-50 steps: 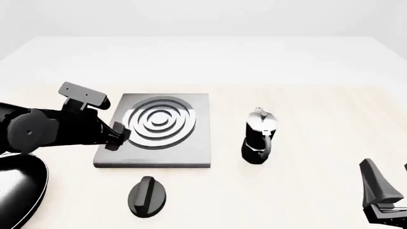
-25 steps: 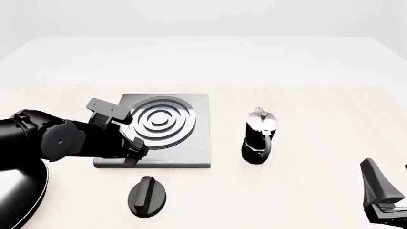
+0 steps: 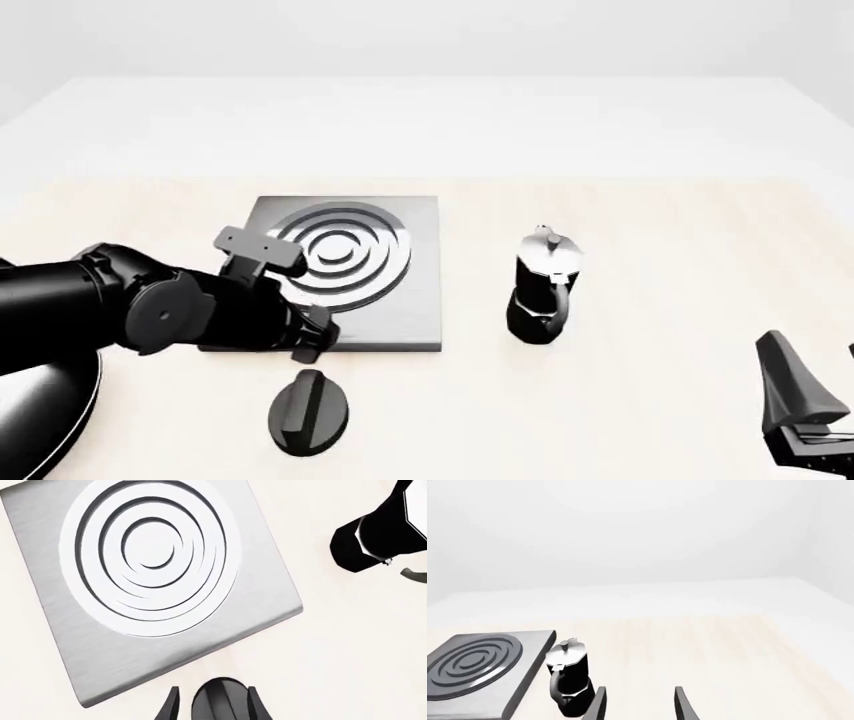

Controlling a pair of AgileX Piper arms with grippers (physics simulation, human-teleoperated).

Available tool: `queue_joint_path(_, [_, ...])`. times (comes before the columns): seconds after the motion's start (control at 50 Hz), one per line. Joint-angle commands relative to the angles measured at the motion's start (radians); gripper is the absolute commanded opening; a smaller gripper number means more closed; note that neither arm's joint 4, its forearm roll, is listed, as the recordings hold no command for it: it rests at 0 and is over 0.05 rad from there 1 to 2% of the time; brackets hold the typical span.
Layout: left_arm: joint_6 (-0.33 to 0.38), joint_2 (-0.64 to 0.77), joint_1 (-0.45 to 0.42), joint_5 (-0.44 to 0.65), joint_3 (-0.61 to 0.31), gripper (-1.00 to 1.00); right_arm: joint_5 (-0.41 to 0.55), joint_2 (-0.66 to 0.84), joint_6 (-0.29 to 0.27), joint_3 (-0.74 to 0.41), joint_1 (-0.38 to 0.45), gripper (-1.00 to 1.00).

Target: Turn on the stove and put the moka pot on it.

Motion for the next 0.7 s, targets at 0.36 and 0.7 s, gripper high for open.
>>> queue_joint_path(0.36, [-0.102,0.085,-0.054,-0.096,0.055,1.00,-0.017,0.021,0.011,0.000,-0.002,1.00])
queue_joint_path(0.7, [-0.088,0.120,-0.042,-0.132,0.070,1.00,-0.029,0.034,0.016,0.000,-0.001,1.00])
